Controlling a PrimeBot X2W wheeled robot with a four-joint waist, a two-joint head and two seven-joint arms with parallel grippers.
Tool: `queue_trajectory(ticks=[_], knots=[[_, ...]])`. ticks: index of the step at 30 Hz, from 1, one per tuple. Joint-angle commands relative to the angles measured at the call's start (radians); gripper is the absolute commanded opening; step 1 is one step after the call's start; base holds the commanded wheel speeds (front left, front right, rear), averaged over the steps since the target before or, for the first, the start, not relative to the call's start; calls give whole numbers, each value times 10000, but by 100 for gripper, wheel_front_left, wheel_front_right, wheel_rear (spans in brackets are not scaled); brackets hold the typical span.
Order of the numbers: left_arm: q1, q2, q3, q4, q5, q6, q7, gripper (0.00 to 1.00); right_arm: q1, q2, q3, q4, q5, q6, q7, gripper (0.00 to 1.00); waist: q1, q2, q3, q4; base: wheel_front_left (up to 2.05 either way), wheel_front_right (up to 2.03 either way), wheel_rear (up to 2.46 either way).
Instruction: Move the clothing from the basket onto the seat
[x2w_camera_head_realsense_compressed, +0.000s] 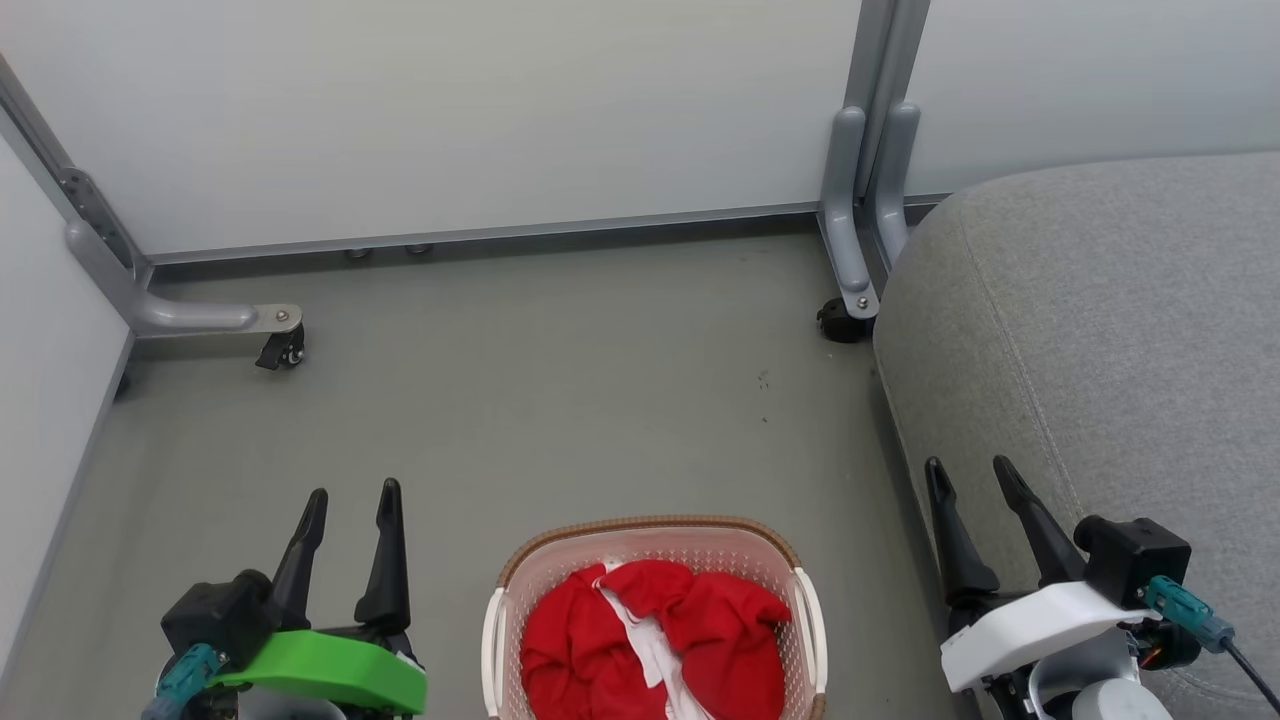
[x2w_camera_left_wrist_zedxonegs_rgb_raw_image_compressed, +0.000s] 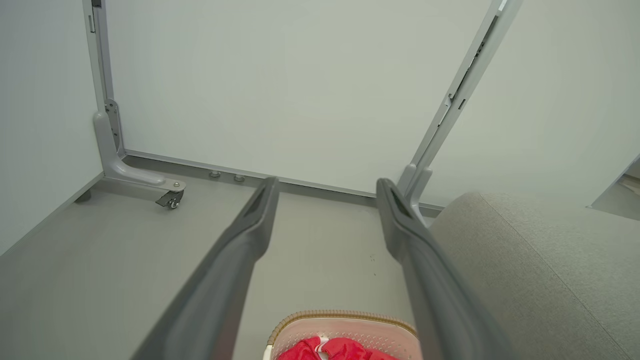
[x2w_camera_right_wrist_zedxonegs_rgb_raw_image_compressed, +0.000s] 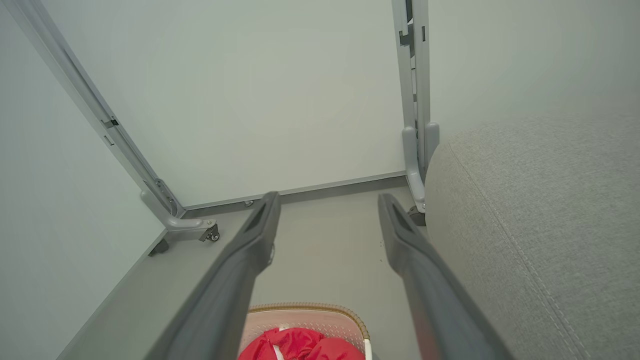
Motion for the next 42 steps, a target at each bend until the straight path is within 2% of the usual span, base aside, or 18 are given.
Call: queue_trajectory(ticks=[1, 28, 42], knots=[[52, 9, 15, 32, 246, -33, -103, 100, 48, -9, -19, -59, -253, 5, -95, 100, -1, 0, -1, 0, 0, 0, 0], [-40, -160, 97, 806, 2222, -38, -604, 100, 243, 58, -87, 5, -1749, 6, -301, 100, -1, 0, 62, -3, 0, 0, 0], [-198, -239, 290, 1043, 2265, 46, -582, 100, 175, 61, -140, 66, -1535, 4, -306, 100, -1, 0, 118, 8, 0, 0, 0]])
